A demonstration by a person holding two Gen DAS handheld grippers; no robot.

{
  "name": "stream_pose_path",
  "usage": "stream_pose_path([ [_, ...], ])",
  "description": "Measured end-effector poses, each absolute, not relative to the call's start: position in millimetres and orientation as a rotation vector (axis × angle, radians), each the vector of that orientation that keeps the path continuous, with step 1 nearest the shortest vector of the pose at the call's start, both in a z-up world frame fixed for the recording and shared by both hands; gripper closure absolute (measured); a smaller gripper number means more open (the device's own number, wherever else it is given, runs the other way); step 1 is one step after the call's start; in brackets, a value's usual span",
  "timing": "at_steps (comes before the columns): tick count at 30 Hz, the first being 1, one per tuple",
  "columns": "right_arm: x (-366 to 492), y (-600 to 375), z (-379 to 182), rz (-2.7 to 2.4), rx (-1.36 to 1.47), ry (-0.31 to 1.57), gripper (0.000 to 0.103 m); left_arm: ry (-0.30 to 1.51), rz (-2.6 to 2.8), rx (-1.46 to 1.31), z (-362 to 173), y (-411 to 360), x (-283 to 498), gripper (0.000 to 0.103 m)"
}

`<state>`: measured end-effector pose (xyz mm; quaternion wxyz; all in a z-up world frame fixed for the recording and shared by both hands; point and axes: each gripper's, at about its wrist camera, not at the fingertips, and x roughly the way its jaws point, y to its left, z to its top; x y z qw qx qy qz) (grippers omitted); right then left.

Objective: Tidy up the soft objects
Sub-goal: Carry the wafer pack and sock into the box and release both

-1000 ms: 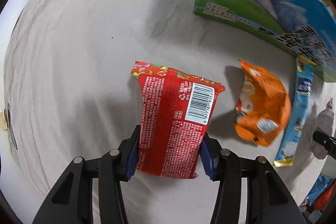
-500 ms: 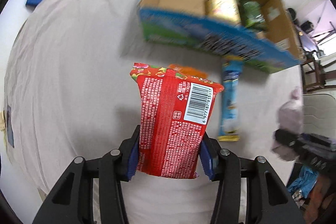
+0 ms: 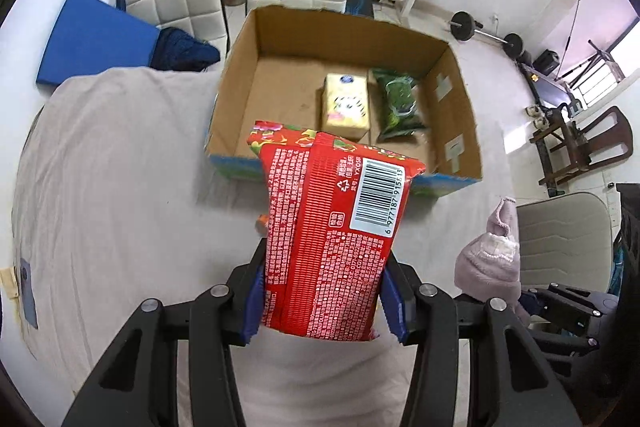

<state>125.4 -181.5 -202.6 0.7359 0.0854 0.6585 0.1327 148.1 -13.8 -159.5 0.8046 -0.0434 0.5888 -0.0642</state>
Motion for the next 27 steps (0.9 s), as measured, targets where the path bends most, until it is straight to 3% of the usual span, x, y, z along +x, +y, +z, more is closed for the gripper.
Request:
stream_pose_path([
  [14, 212, -204, -175, 0.255, 0.257, 1.387, 0.069, 1.275, -0.175, -0.076, -157, -18, 234, 0.057],
  [27, 317, -209, -272, 0.116, 0.232, 1.557, 0.069, 1.489, -0.103, -0.103, -255, 4, 326, 0.057],
])
